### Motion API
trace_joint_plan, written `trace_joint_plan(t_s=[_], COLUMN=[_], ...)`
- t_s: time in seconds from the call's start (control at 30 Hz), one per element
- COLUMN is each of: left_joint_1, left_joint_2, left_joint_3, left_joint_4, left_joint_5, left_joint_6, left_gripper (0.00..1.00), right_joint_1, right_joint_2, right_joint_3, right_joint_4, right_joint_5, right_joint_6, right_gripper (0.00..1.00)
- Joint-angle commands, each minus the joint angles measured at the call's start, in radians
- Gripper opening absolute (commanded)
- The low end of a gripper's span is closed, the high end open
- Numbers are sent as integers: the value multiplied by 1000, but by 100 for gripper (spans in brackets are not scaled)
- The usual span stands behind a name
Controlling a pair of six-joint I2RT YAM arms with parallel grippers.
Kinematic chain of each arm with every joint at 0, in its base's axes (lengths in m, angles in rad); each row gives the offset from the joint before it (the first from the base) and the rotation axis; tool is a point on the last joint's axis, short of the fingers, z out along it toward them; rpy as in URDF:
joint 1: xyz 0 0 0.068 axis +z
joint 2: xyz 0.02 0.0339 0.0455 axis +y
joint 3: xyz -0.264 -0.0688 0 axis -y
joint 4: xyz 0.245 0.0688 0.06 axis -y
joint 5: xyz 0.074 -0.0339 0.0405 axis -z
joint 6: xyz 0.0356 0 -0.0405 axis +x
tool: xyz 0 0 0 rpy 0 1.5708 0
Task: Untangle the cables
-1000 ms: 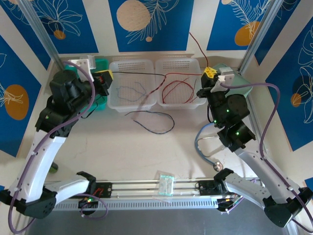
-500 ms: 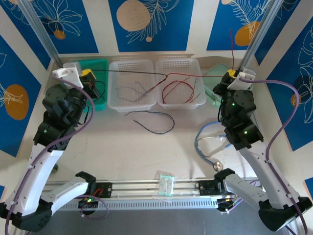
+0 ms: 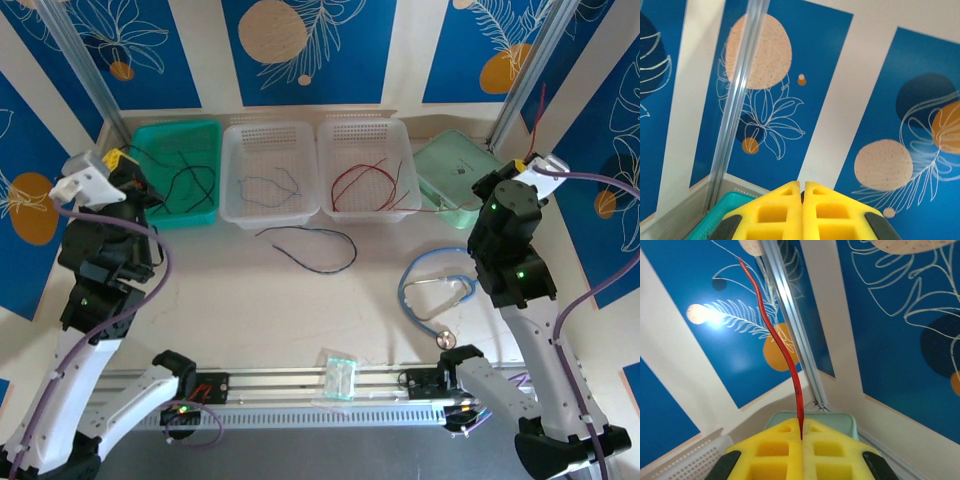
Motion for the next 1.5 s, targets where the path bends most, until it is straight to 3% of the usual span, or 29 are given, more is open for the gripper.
trace_joint_plan(t_s=[0.0,0.17,0.33,0.7,0.9,1.03,1.47], left_joint_1=[9,9,11,55,193,277,543], left_joint_2=[-23,31,196,480,614,658,824], left_joint_3=[-4,56,298,690,846,851,764], left_joint_4=[83,99,-97,-162,-275,-266,-197], left_joint_5=[-63,17,150,245,374,377,605], left_joint_6=[-32,24,107,246,151,154,-92], left_gripper=[0,0,0,0,0,0,0], right_joint_1=[-10,-31,-39,-39,-38,-38,-40], right_joint_2=[-8,-8,-16,-75,-97,-104,-73], right_joint_3=[36,47,69,154,290,336,343], right_joint_4=[-49,-48,-50,-82,-120,-102,-158], right_joint_5=[60,0,-52,-204,-296,-330,-455], right_joint_6=[78,84,78,93,76,35,47], right_gripper=[0,0,0,0,0,0,0])
